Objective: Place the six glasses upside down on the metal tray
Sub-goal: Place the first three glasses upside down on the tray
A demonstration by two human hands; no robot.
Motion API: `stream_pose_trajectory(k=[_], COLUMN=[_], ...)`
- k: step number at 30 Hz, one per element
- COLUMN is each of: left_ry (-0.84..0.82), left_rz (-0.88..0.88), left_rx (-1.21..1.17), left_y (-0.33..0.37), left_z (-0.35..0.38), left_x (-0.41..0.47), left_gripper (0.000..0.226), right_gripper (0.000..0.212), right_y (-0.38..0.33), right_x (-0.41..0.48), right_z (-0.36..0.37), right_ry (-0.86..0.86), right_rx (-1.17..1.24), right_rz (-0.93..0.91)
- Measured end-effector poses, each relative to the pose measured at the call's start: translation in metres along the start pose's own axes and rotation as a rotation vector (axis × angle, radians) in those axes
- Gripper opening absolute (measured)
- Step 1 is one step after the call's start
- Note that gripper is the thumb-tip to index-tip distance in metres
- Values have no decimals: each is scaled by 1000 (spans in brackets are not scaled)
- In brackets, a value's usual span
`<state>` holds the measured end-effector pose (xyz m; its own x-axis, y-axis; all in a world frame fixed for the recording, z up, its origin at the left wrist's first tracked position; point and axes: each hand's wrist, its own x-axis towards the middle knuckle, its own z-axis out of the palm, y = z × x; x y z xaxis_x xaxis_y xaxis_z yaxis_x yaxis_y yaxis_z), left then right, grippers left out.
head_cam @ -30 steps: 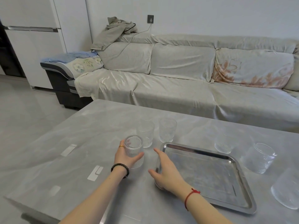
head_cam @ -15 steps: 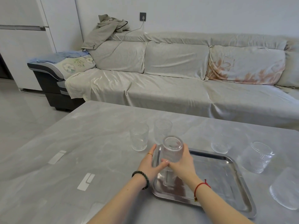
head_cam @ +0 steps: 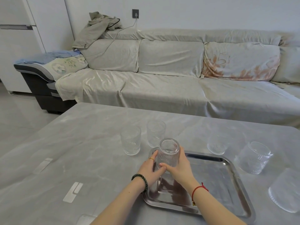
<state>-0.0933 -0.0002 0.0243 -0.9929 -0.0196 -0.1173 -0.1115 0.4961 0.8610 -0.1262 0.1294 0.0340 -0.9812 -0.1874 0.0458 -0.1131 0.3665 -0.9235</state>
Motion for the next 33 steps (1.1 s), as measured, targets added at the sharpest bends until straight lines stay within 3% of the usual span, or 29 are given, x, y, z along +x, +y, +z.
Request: stream_pose_trajectory(k=[12,14,16,18,19,21,24,27,30,33], left_ry=[16,179,500,757,805,758,540,491,579,667], left_rz=[33,103,196,185,138,21,-131,-183,-199,-208], left_rx=[-14,-37,-96,-165,-171,-143,-174,-272,-291,-382], left_y=[-1,-1,-1,0,0,-4,-13,-14,-12,-10], left_z=[-1,-9,-23,-42,-53,-73,-86,-83,-79,-75], left_x=[0,-6,-12,-9,-5,7,26,42,45,32], left_gripper=[78,70,57,62,70,91,110,103,88,84], right_gripper=[78,85,87,75,67,53,48,39,43,33], right_y=[11,11,8,4,2,-2,-5,-5,-2,-6], right_x=[-12,-13,-18,-25,-30,-40,-51,-58,-59,-55], right_z=[2,1,0,-2,-2,-2,4,15,24,30], right_ry=[-22,-35,-9,113,198,322,274,130,11,-64], right_rx=[-129,-150,-151,-150,-148,-121,-70,-25,35,123], right_rz=[23,31,45,-21,-92,-214,-283,-260,-187,-113])
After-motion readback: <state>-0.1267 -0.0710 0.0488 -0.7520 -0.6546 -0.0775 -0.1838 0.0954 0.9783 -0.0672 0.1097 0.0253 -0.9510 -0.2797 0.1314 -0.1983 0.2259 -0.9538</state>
